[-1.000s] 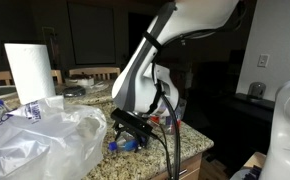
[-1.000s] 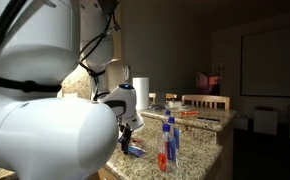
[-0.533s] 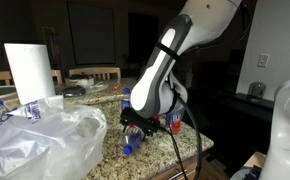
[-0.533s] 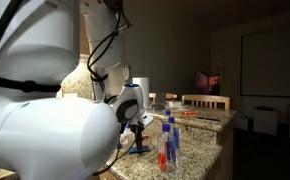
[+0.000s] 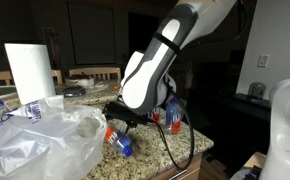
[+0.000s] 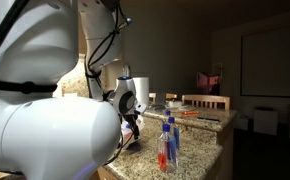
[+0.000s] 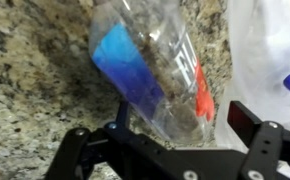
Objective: Pick up the bottles from the counter and put them in the plastic
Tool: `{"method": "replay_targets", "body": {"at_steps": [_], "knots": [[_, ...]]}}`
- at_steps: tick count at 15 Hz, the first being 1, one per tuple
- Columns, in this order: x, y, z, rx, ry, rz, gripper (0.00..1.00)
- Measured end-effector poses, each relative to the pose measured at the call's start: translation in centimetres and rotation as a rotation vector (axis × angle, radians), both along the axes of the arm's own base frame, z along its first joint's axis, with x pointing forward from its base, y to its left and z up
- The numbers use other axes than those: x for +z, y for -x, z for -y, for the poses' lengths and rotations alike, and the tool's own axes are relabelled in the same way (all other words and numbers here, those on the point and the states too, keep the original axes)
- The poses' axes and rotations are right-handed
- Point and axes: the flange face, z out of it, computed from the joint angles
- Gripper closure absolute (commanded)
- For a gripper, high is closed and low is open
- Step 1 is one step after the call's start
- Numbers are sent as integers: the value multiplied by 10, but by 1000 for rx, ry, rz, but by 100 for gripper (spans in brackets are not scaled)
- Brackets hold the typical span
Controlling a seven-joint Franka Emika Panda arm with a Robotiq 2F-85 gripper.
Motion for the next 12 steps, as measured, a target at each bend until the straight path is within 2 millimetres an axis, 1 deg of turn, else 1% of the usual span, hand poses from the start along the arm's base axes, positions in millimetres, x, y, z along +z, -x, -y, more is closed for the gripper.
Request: {"method": "replay_targets", "body": {"at_steps": [1, 2, 6, 8, 9, 10, 12], "knots": [[3, 1, -7, 34, 12, -3, 0], [6, 1, -10, 60, 27, -8, 0], [15, -2, 5, 93, 102, -31, 0], [25, 4, 6, 104, 113, -39, 0], [30, 9, 2, 113, 111, -42, 0], [34, 17, -7, 120, 96, -46, 0], [35, 40, -33, 137, 44, -76, 0]]}}
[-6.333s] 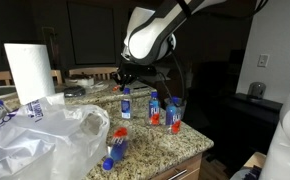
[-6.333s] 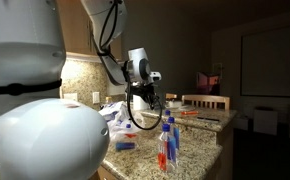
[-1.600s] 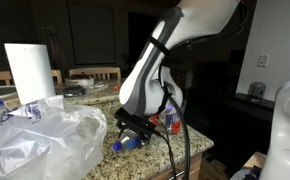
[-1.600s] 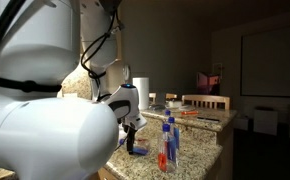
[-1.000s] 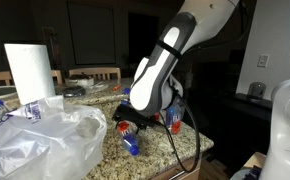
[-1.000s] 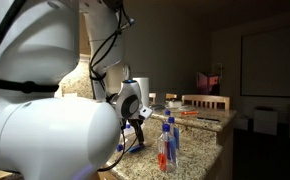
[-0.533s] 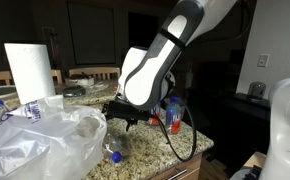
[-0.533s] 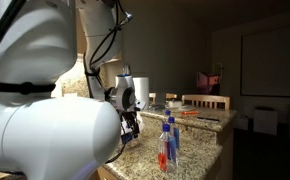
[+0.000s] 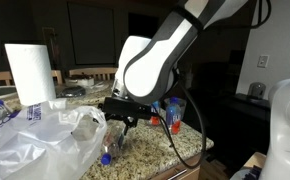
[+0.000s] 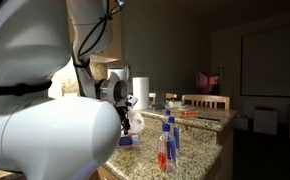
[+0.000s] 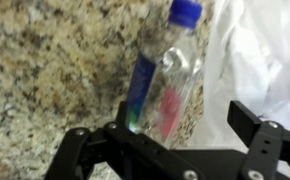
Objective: Pick up the bottles from the counter and put them in the plastic
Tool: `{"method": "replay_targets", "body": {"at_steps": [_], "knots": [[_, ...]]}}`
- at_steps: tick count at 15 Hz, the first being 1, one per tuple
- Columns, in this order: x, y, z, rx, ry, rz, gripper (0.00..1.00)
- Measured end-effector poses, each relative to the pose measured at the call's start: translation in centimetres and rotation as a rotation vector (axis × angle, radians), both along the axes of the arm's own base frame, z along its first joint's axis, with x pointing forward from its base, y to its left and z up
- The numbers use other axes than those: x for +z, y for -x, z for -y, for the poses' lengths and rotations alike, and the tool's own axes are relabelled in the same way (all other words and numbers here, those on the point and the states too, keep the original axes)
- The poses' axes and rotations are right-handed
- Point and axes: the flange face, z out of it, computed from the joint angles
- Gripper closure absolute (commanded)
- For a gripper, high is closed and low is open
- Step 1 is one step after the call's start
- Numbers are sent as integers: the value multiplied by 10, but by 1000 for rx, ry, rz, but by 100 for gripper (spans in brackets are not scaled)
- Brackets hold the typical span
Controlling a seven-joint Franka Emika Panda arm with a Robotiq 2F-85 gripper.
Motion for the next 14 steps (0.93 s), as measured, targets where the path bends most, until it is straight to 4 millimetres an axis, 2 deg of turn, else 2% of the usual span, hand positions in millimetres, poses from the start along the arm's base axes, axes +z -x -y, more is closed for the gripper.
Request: {"method": "replay_targets", "body": {"at_steps": [3, 5, 8, 11, 14], "knots": [[-9, 40, -43, 9, -68, -131, 0], [-15, 58, -57, -3, -114, -215, 0], [-28, 64, -53, -50, -168, -303, 0], [-41, 55, -38, -107, -185, -329, 0], [-40, 40, -25, -149, -205, -260, 0]]}}
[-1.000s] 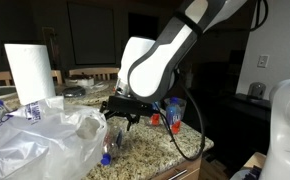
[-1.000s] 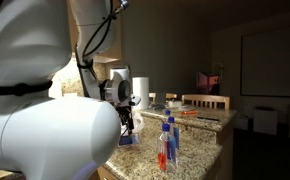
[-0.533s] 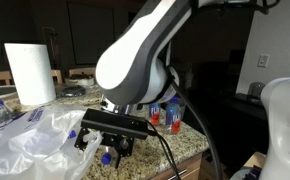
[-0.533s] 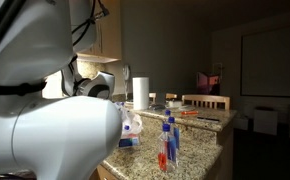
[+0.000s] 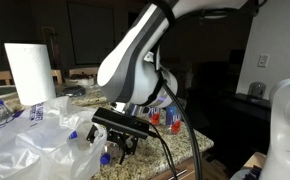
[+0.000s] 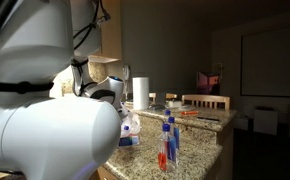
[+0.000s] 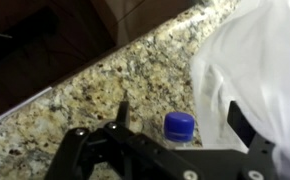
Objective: Pick up the bottles from the counter and put them in the plastic
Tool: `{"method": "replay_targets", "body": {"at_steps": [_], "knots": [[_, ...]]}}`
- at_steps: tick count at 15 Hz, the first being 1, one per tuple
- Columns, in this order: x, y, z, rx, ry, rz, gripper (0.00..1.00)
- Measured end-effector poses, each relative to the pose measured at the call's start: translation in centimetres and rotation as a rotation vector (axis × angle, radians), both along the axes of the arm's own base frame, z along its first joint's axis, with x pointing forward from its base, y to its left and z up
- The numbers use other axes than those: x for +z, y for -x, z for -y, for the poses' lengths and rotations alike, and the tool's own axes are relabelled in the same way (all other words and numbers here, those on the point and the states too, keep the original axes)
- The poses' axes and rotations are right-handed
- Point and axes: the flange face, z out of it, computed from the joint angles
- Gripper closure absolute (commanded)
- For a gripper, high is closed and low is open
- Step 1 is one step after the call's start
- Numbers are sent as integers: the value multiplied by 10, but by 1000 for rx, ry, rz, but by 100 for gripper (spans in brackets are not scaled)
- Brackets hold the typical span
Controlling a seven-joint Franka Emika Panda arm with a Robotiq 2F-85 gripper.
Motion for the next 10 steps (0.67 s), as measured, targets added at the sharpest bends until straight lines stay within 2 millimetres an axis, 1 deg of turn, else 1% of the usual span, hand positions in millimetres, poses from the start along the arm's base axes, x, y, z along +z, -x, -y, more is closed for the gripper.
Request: {"method": "replay_targets", "body": {"at_steps": [2, 4, 7, 10], "knots": [[5, -7, 6, -32, 2, 54, 0], [6, -8, 14, -59, 7, 75, 0], [3, -3, 28, -129, 0, 76, 0], [7, 5, 42, -193, -15, 94, 0]]}}
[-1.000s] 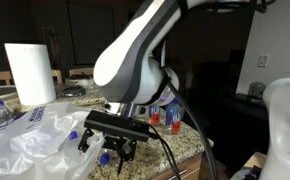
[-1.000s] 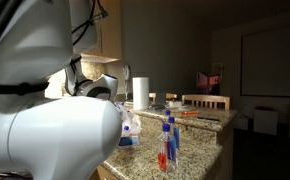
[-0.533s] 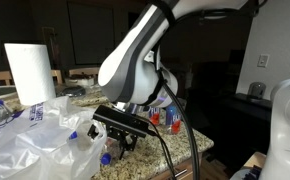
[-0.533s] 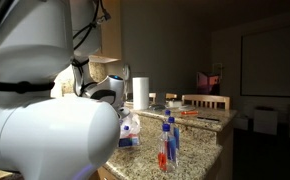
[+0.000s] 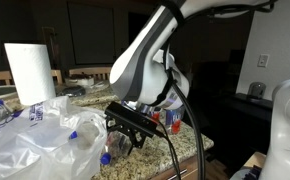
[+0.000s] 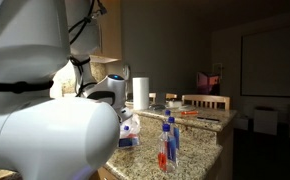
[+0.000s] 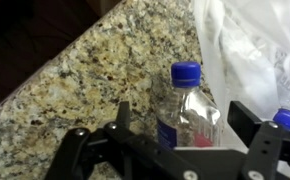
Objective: Pick up the bottles from the counter and put them in the plastic
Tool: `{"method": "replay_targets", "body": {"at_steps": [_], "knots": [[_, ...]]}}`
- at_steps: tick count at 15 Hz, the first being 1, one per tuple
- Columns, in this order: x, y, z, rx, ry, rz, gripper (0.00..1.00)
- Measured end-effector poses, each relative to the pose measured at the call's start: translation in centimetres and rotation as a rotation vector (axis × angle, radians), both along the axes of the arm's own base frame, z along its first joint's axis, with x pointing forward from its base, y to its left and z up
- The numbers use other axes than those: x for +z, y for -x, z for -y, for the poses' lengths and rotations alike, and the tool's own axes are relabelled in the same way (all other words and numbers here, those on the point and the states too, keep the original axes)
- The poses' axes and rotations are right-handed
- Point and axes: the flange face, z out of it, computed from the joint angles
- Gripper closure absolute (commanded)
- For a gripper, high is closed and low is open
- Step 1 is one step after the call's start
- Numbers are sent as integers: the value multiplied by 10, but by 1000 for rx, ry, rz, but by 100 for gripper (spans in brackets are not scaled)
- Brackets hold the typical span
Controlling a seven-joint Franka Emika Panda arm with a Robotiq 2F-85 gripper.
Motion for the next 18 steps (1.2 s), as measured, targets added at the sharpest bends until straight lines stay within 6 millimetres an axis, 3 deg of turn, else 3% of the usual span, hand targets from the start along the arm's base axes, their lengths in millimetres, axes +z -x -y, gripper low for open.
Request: {"method": "replay_targets", "body": {"at_steps": [4, 9, 18], "knots": [[13, 10, 14, -44, -26, 34, 0], [20, 14, 2, 18, -106, 39, 0], [-16, 4, 13, 83, -144, -25, 0]]}}
